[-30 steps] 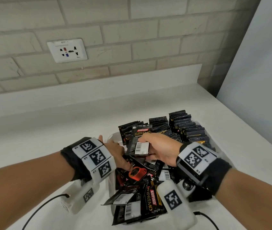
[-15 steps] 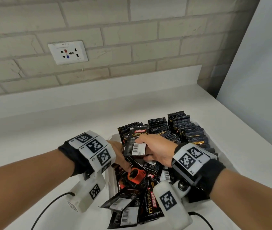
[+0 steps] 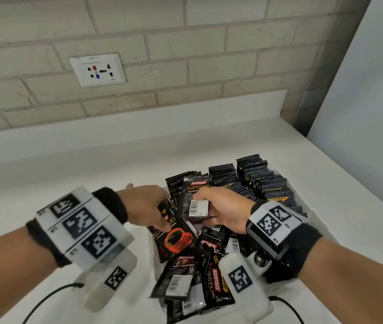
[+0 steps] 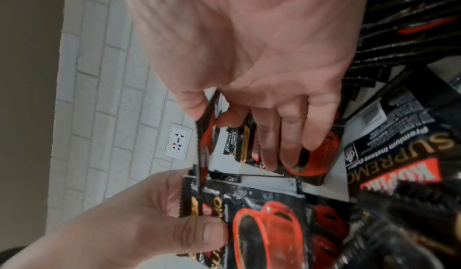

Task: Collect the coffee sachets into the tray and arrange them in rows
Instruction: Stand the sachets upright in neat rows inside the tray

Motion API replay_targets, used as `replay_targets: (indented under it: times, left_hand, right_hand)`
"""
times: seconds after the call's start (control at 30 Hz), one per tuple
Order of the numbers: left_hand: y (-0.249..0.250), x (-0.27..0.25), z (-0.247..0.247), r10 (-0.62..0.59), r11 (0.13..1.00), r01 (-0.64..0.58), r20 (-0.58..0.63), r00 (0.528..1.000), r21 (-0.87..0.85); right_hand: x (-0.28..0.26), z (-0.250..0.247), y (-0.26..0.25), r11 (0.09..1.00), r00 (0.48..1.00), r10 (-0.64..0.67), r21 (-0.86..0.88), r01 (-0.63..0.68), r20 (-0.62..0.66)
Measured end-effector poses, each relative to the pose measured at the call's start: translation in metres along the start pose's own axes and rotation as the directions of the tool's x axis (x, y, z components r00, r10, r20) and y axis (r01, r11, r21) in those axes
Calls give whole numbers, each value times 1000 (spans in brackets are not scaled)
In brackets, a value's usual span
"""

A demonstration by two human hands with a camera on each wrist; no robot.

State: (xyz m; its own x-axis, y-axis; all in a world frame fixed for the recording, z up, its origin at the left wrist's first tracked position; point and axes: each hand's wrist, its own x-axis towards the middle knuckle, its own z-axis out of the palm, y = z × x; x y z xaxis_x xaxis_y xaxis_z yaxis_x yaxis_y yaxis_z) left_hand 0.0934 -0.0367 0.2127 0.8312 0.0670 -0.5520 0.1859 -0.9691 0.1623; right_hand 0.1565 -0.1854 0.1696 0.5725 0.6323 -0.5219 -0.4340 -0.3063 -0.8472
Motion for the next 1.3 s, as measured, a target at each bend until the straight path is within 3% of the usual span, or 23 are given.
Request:
replay_targets:
  times: [0.2, 0.33, 0.47, 0.63, 0.77, 0.83, 0.9, 0.97, 1.07, 1.13, 1.2, 1.3]
  left_hand:
    - [-7, -18, 0, 39, 994, -58, -191, 981, -93]
    - [-9, -34, -13, 34, 992, -65, -262, 965, -110]
    - [-1, -53, -39, 63, 977, -114, -267, 962, -179]
    - [29, -63, -71, 253, 913, -322, -272, 928, -252]
    - [43, -53, -69, 281, 786, -379, -263, 923, -488]
    - [47, -45, -56, 241, 663, -376, -290, 926, -647]
    - [49, -39, -41, 152, 487, -390, -364, 919, -782]
    - [51, -38, -23, 16, 349, -440, -464, 885, -827]
    - [56, -47, 9, -102, 338, -493, -552, 828, -802]
    - [64, -54, 28, -62, 360, -479, -532, 844, -801]
    - [74, -53, 42, -5, 328, -458, -486, 874, -826]
    - [85, -45, 49, 82, 131, -489, -482, 872, -862]
  right_hand:
    - [-19, -4, -5, 998, 993, -67, 20, 65, 101]
    - [-45, -13, -13, 973, 969, -226, -32, 230, 97]
    - [-72, -12, -23, 874, 890, -435, -173, 453, 137]
    - [-82, -4, -30, 763, 794, -602, -233, 603, 82]
    - [-82, -9, -16, 725, 716, -689, -123, 678, -115]
    - [-82, -14, -6, 760, 743, -643, -37, 649, -187]
    - [-82, -19, 3, 802, 789, -566, 64, 594, -239]
    - [-83, -25, 11, 828, 827, -474, 166, 536, -303]
    - [-81, -33, 20, 819, 811, -388, 240, 521, -439]
    - [-80, -32, 19, 816, 761, -400, 178, 549, -511]
    - [-83, -22, 15, 817, 683, -511, -49, 574, -521]
    - [-89, 7, 11, 701, 615, -706, -468, 538, -351]
